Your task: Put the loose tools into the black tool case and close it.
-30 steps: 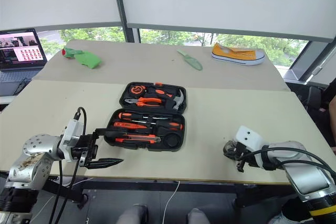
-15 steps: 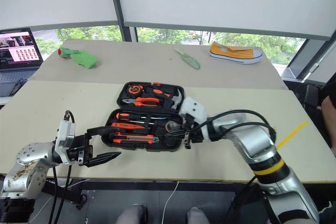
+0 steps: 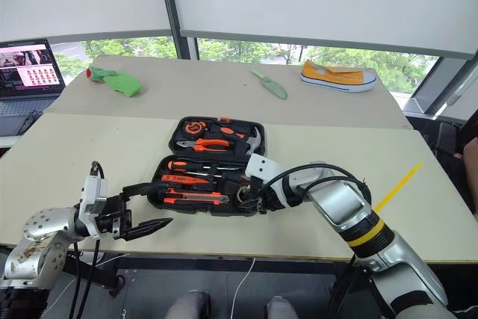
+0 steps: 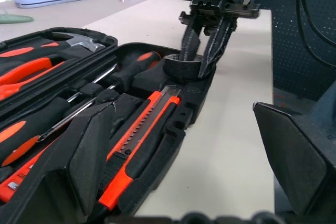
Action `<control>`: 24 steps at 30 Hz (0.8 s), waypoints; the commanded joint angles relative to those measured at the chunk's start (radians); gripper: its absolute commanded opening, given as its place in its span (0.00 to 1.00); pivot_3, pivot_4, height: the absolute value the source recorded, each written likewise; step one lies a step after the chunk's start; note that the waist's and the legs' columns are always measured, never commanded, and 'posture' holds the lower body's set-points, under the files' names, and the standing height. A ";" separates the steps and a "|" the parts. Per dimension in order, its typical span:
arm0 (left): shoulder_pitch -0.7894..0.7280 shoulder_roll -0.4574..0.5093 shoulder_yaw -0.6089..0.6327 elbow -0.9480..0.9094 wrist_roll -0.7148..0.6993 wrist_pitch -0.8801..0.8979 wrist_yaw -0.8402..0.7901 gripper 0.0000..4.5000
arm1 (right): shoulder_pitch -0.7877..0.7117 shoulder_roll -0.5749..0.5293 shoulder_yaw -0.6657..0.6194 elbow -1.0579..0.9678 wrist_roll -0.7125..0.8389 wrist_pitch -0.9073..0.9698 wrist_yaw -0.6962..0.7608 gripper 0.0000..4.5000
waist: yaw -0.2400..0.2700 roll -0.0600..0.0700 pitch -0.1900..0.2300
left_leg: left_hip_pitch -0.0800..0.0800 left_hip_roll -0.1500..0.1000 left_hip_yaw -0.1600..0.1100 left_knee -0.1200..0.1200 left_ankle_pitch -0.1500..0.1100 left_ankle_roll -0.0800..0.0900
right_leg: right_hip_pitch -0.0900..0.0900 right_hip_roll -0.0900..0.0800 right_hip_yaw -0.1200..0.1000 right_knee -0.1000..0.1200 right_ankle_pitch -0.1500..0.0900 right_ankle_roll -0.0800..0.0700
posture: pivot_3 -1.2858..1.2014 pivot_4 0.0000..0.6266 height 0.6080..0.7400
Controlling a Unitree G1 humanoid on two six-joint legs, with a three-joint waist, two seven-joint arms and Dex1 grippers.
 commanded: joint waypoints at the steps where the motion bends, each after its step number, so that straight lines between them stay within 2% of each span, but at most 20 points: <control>1: -0.034 0.022 0.041 0.019 -0.001 0.006 0.031 1.00 | 0.010 -0.012 -0.102 -0.096 0.162 0.027 0.131 0.74 | 0.000 0.000 0.000 | -0.001 0.000 0.000 0.000 0.000 0.000 | -0.001 0.000 0.000 0.000 0.000 0.000 | 0.52 0.24 1.00; 3: -0.055 0.033 0.052 0.047 -0.001 0.025 0.052 1.00 | 0.022 -0.059 -0.173 -0.129 0.267 0.022 0.243 0.90 | -0.001 0.000 0.000 | -0.001 0.000 0.000 0.000 0.000 0.000 | -0.001 0.001 0.000 0.000 0.000 0.000 | 0.52 0.24 1.00; 5: -0.074 0.043 0.058 0.075 0.005 0.044 0.072 1.00 | 0.028 -0.086 -0.225 -0.125 0.318 0.011 0.289 0.90 | 0.001 0.000 0.000 | -0.001 0.000 0.000 0.000 0.000 0.000 | 0.000 0.000 0.000 0.000 0.000 0.000 | 0.52 0.24 1.00; 8: -0.188 0.044 0.075 0.200 0.058 0.090 0.216 0.82 | 0.031 -0.089 -0.265 0.096 0.178 -0.178 0.196 0.91 | 0.002 -0.001 0.000 | 0.001 0.000 0.000 0.000 0.000 0.000 | 0.001 0.000 -0.001 0.000 0.000 0.001 | 0.52 0.24 1.00; 13: -0.356 0.041 0.050 0.415 0.188 0.099 0.414 0.40 | -0.014 0.001 -0.236 0.404 -0.060 -0.470 -0.021 0.59 | -0.003 -0.001 0.001 | 0.002 0.000 0.000 0.001 0.001 0.000 | 0.002 0.000 -0.001 0.000 0.001 0.004 | 0.52 0.24 1.00; 18: -0.486 0.006 -0.032 0.584 0.297 0.089 0.467 0.01 | -0.091 0.111 -0.216 0.649 -0.171 -0.634 -0.112 0.21 | -0.013 -0.001 0.001 | -0.002 0.000 0.000 -0.001 0.001 0.000 | -0.003 0.002 0.001 0.001 0.004 0.001 | 0.52 0.24 1.00; 20: -0.529 -0.017 -0.064 0.631 0.316 0.088 0.442 0.00 | -0.126 0.149 -0.208 0.741 -0.203 -0.688 -0.125 0.05 | -0.013 -0.001 0.001 | -0.006 0.000 0.000 -0.001 0.001 0.000 | -0.007 0.002 0.001 0.001 0.004 0.001 | 0.52 0.24 1.00; 21: -0.544 -0.025 -0.077 0.649 0.324 0.084 0.426 0.00 | -0.140 0.163 -0.204 0.776 -0.215 -0.705 -0.125 0.01 | -0.012 -0.001 0.001 | -0.010 0.000 0.000 0.000 0.001 0.000 | -0.011 0.003 0.001 0.002 0.004 0.001 | 0.52 0.24 1.00; 24: -0.583 -0.050 -0.112 0.688 0.341 0.070 0.377 0.00 | -0.169 0.199 -0.207 0.852 -0.234 -0.771 -0.122 0.01 | -0.012 -0.001 0.001 | -0.013 -0.001 0.000 0.000 0.001 0.000 | -0.012 0.003 0.001 0.002 0.004 0.002 | 0.52 0.24 1.00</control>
